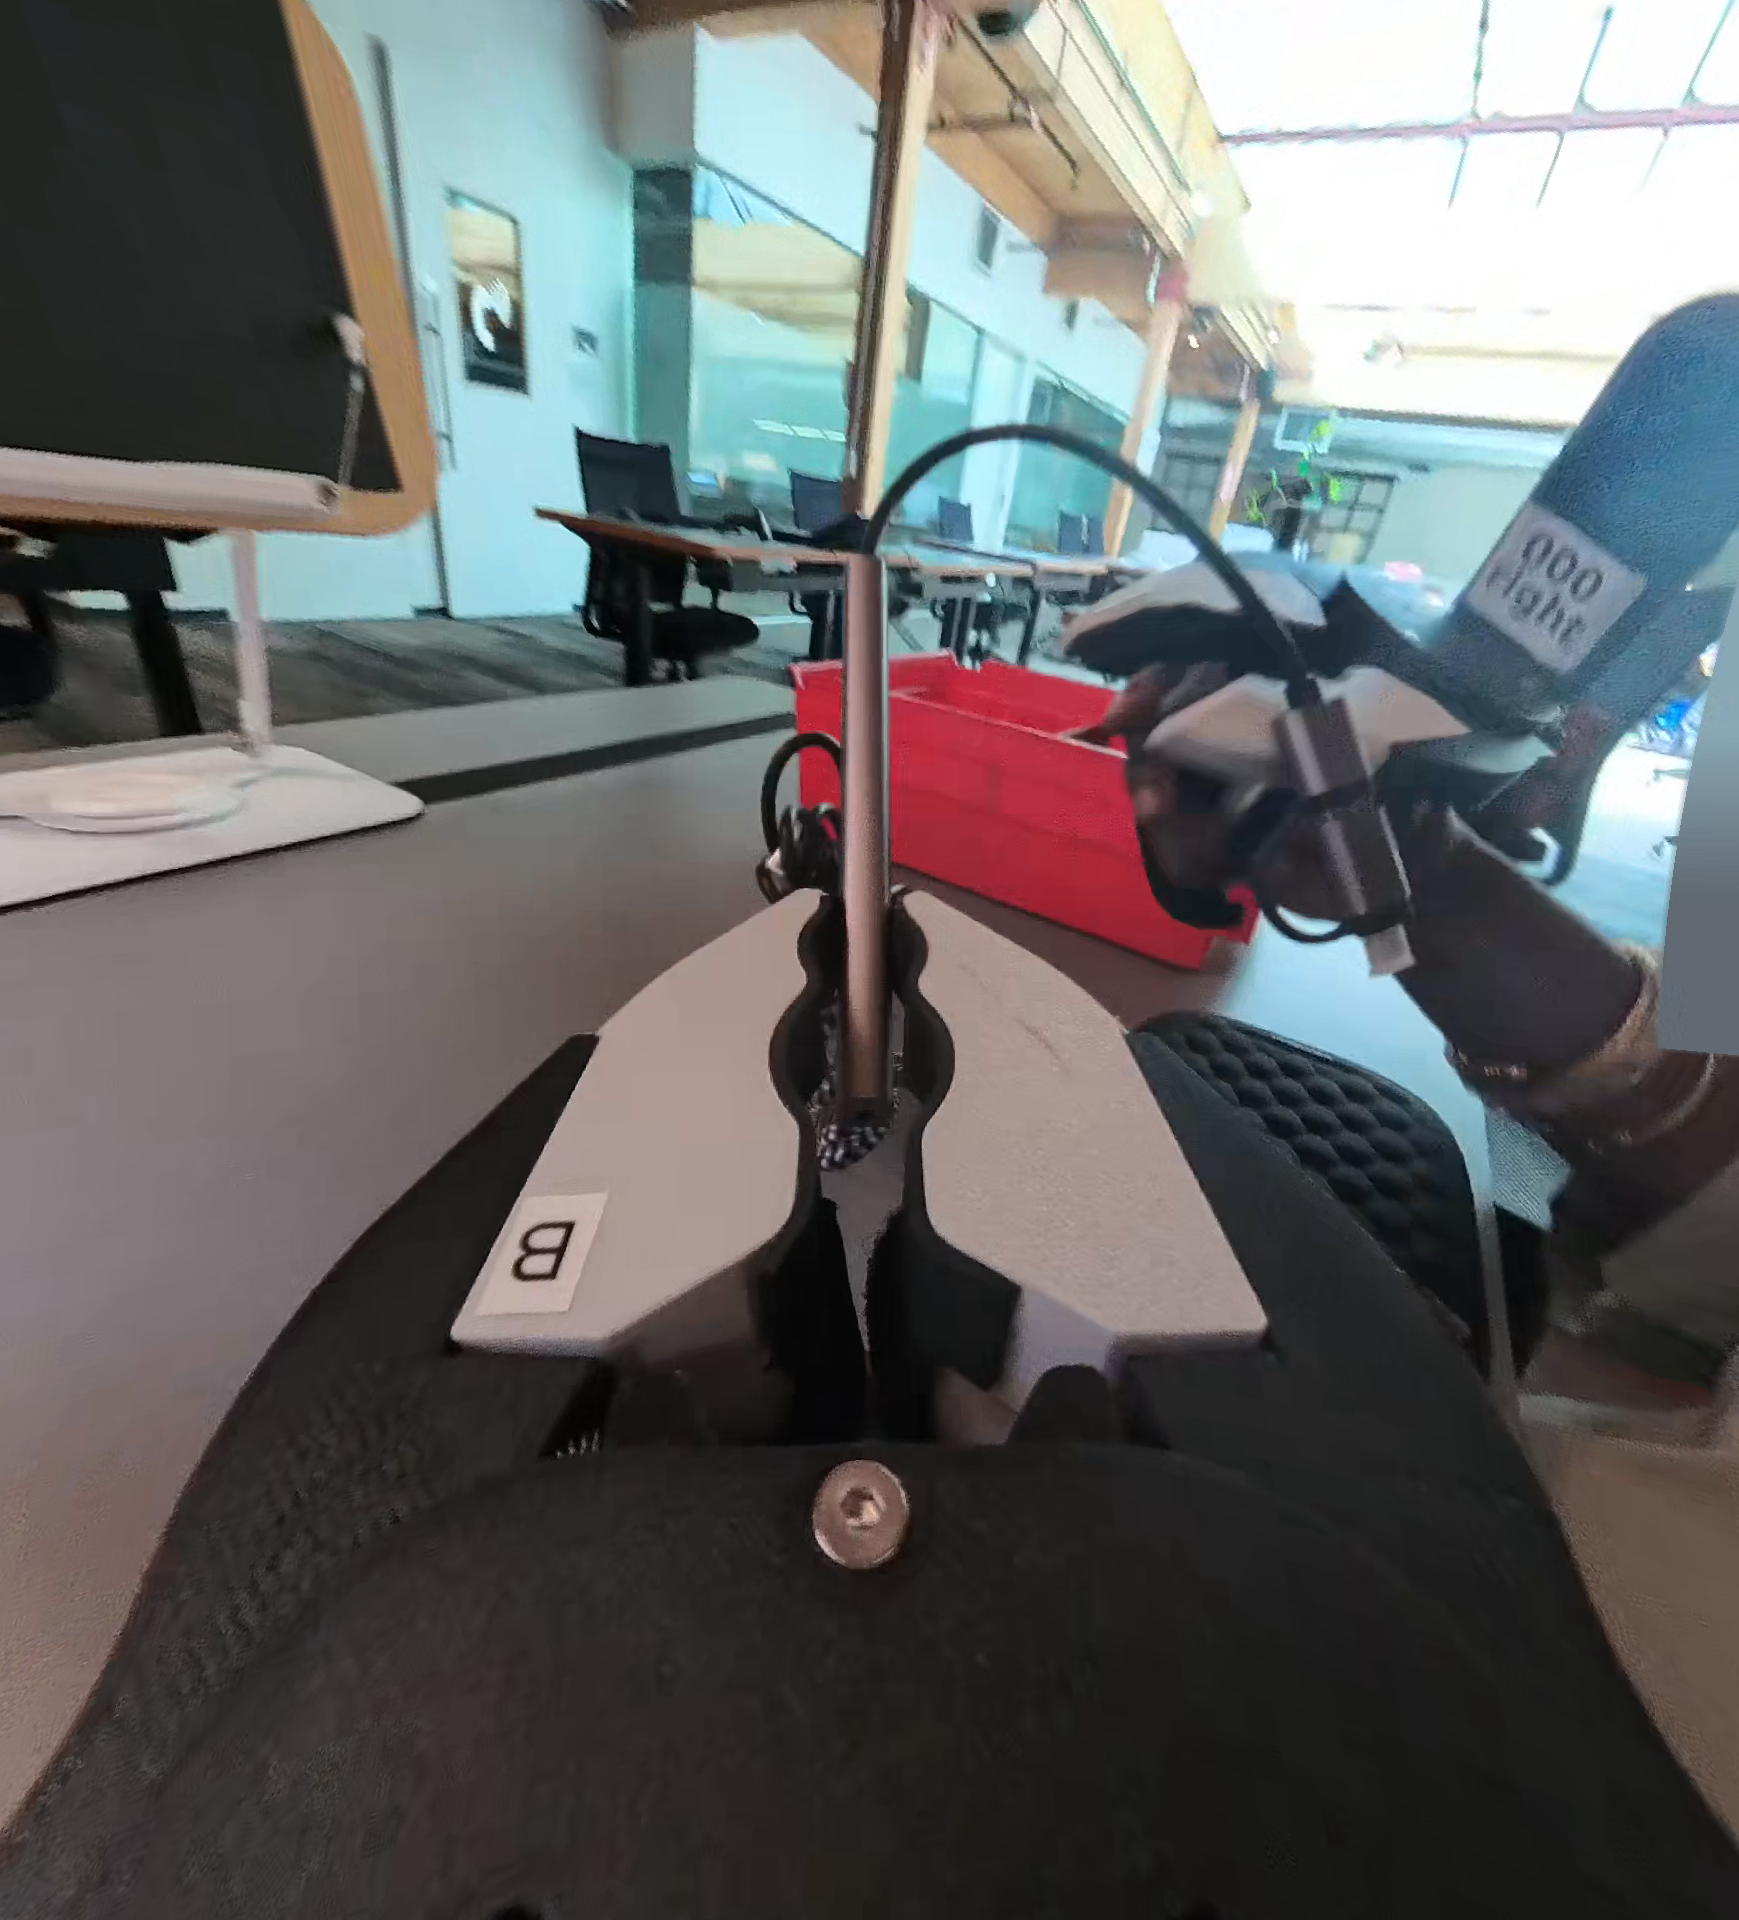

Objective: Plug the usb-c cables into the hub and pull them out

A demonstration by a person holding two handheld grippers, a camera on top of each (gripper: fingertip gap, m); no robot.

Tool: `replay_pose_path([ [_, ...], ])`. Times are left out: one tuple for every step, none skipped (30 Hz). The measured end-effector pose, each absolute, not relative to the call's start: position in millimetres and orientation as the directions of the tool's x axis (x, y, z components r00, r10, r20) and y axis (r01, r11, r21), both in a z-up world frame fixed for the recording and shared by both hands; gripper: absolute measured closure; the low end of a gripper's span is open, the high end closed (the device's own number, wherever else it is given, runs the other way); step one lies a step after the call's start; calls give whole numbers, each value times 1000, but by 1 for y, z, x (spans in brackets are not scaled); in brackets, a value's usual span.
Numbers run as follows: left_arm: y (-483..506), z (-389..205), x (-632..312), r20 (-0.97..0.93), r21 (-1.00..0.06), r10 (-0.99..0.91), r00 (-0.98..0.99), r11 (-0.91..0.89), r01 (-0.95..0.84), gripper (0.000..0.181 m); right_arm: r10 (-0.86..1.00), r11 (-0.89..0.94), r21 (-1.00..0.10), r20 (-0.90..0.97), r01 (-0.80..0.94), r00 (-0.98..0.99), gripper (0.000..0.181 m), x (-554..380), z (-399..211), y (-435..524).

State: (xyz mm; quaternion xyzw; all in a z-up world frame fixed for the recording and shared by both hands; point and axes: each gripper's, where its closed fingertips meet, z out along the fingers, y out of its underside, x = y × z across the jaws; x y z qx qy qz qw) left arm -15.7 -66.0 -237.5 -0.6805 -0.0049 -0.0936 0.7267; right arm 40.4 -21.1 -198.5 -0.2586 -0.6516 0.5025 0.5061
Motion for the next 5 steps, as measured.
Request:
replay_pose_path([
  [-69, -236, -19, 136, -987, -119, 983, 74, 146, 174, 880, 238, -933, 324, -269, -347, 151, 50, -183, -15],
  [-70, -236, -20, 134, -986, -117, 984, 81, 144, 174, 896, 114, -924, 255, -366, -365, 149, 62, -169, -11],
  [-71, -236, -21, 138, -985, -118, 983, 92, 149, 174, 897, 1, -893, 200, -449, -395, 145, 74, -157, -8],
  [-72, -236, -21, 148, -982, -122, 981, 103, 161, 174, 888, -106, -852, 150, -512, -435, 142, 87, -146, -5],
  [-72, -236, -21, 157, -979, -132, 979, 107, 172, 174, 868, -216, -804, 101, -554, -486, 135, 98, -136, -2],
])
